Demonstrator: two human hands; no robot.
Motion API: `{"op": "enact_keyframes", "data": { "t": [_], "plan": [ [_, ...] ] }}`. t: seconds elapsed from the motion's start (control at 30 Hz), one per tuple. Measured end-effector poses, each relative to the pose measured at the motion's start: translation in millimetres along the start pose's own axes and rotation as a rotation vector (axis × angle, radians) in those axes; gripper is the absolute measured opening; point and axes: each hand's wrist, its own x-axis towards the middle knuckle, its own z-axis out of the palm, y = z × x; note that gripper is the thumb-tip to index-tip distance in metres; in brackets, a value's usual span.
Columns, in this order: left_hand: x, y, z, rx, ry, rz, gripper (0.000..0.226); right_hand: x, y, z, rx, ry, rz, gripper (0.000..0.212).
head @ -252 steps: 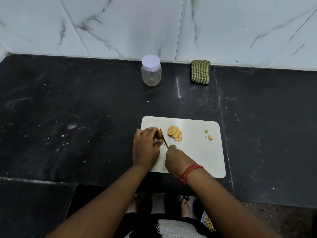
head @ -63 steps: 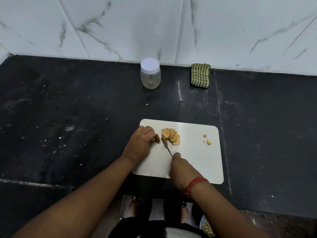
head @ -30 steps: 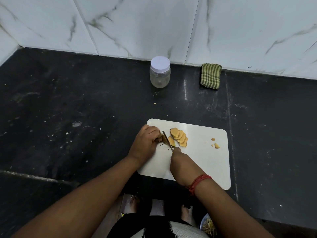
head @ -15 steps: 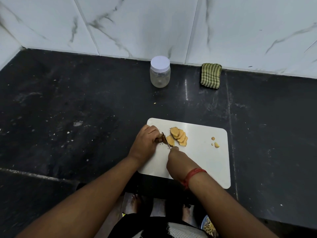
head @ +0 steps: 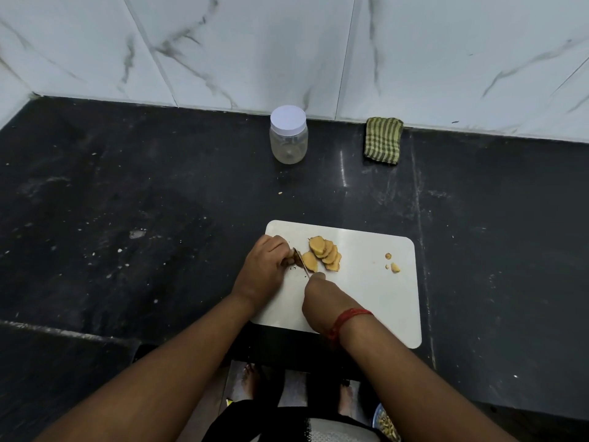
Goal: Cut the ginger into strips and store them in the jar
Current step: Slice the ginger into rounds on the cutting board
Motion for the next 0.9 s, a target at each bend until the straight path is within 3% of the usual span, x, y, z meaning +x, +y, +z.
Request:
{"op": "enact_keyframes", "data": {
  "t": [0.33, 0.63, 0.9],
  "plan": [
    [-1.2, 3.0, 0.5, -0.011, 0.002, -0.019, 0.020, 3.0, 13.5, 19.4, 0.127, 0.073, 0.002, 0.052],
    [-3.1, 6.2, 0.0, -0.026, 0.016, -0.068, 0.017, -6.0, 10.4, 7.1, 0.027, -0.002, 0.021, 0.044],
    [-3.7, 5.5, 3.3, -0.028, 0.026, -0.055, 0.018, 3.8, 7.0, 16.4, 0.073, 0.047, 0.032, 0.053]
  ]
}}
